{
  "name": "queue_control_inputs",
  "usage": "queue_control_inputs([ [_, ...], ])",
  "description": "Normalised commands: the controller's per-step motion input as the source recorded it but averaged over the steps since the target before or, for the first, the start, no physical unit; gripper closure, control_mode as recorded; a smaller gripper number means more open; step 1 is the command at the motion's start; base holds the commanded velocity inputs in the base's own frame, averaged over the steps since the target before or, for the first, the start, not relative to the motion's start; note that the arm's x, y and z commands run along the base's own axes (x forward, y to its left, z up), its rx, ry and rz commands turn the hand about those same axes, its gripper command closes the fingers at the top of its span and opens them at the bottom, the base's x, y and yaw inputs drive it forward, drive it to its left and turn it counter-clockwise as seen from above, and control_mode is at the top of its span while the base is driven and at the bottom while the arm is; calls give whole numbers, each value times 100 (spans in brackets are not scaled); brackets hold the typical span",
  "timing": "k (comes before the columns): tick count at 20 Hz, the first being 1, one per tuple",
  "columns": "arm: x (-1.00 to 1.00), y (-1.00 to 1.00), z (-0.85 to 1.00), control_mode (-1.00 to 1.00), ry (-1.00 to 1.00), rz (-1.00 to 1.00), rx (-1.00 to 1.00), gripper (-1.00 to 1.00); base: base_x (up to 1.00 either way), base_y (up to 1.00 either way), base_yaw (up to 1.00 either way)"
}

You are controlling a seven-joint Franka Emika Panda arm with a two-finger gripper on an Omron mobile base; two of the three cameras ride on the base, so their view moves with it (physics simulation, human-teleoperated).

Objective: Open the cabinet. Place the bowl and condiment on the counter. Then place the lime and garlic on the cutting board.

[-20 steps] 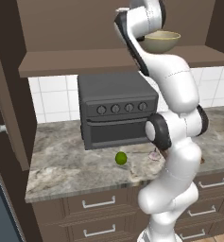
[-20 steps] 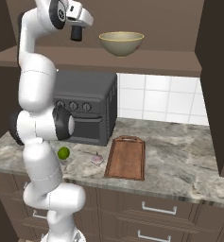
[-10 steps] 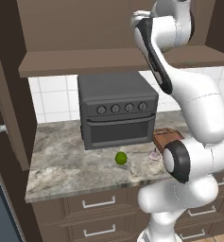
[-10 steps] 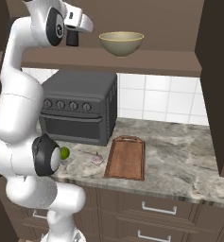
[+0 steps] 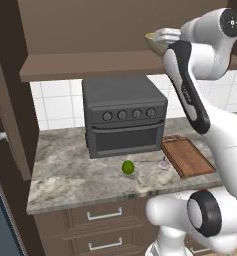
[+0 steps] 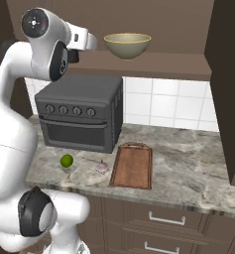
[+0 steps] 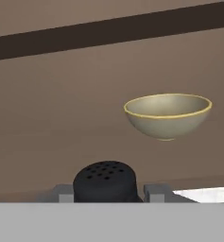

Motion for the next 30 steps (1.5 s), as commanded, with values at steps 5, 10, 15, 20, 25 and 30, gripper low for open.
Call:
queue_control_inputs([
  [5, -74, -7, -11, -100, -9, 14, 1, 100, 0, 0, 0],
  [10, -78, -1, -15, -100, -9, 16, 0, 100, 0, 0, 0],
  [15, -67, 0, -21, -100, -6, 15, 0, 100, 0, 0, 0],
  [20, -53, 0, -31, -100, -1, 14, 0, 100, 0, 0, 0],
  [25, -51, 1, -31, -100, -2, 14, 0, 100, 0, 0, 0],
  [30, -46, 8, -31, -100, -2, 12, 0, 100, 0, 0, 0],
])
